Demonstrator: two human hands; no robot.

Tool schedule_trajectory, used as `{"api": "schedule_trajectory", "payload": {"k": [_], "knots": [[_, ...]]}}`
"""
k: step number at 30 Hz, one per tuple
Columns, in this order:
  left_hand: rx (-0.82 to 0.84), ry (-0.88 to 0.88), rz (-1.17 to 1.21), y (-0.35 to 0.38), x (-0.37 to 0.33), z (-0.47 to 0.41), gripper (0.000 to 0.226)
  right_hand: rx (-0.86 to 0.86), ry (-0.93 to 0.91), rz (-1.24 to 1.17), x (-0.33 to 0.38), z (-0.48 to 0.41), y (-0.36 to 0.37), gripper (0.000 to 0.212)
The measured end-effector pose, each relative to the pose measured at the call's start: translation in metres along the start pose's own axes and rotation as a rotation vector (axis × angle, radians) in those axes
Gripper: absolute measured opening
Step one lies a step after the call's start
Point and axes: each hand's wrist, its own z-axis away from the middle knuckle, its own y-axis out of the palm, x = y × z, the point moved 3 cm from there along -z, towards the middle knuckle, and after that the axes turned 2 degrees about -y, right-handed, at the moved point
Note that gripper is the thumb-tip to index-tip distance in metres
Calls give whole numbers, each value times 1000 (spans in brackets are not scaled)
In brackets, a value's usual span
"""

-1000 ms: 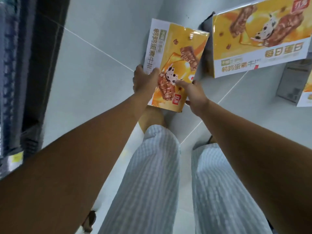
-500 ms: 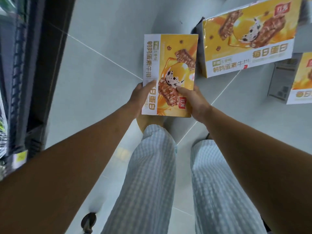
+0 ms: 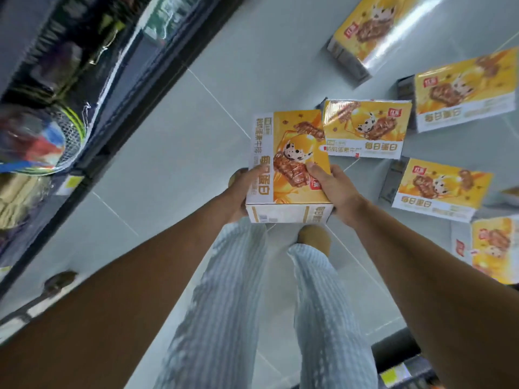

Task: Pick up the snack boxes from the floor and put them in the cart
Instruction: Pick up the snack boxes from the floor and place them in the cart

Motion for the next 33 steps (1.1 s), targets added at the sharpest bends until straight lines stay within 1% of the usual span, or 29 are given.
{"api": "schedule_trajectory", "payload": {"k": [1,3,5,7,8,9,11,12,13,14,15,17,18,20,25,29,32,33], "knots": [[-4,10,23,2,1,15,92,1,-18,28,7,15,-3,66],[-12,46,43,8,2,49,81,-5,-45,79,24,47,-9,68],[-12,84,34,13,3,82,63,0,-75,123,40,78,-12,63],[-8,131,54,15,8,118,38,11,-96,187,49,112,-11,59],[-18,158,57,14,9,137,34,20,-113,213,56,130,-9,55],[-34,191,53,11,11,159,38,33,-121,239,62,152,-5,49],[-72,221,27,4,17,199,70,61,-146,292,73,188,3,49],[-87,215,23,-2,22,216,80,65,-154,339,76,204,9,49],[-95,212,20,-6,27,230,80,65,-151,368,77,219,13,44],[-115,224,32,-13,33,250,74,82,-149,411,79,239,22,40],[-130,239,53,-21,39,267,67,102,-151,459,81,254,30,47],[-167,269,104,-36,48,294,53,122,-160,551,83,273,47,83],[-186,286,136,-46,55,305,50,151,-177,592,84,281,57,94],[-204,312,189,-66,70,327,48,180,-219,651,84,287,77,98],[-263,384,330,-125,116,374,46,247,-305,772,70,341,152,89],[-308,423,398,-177,167,408,48,279,-376,841,34,388,213,57],[-368,432,441,-221,217,440,47,315,-409,885,-7,418,261,51],[-392,442,448,-242,244,454,46,344,-429,904,-29,435,284,50]]}}
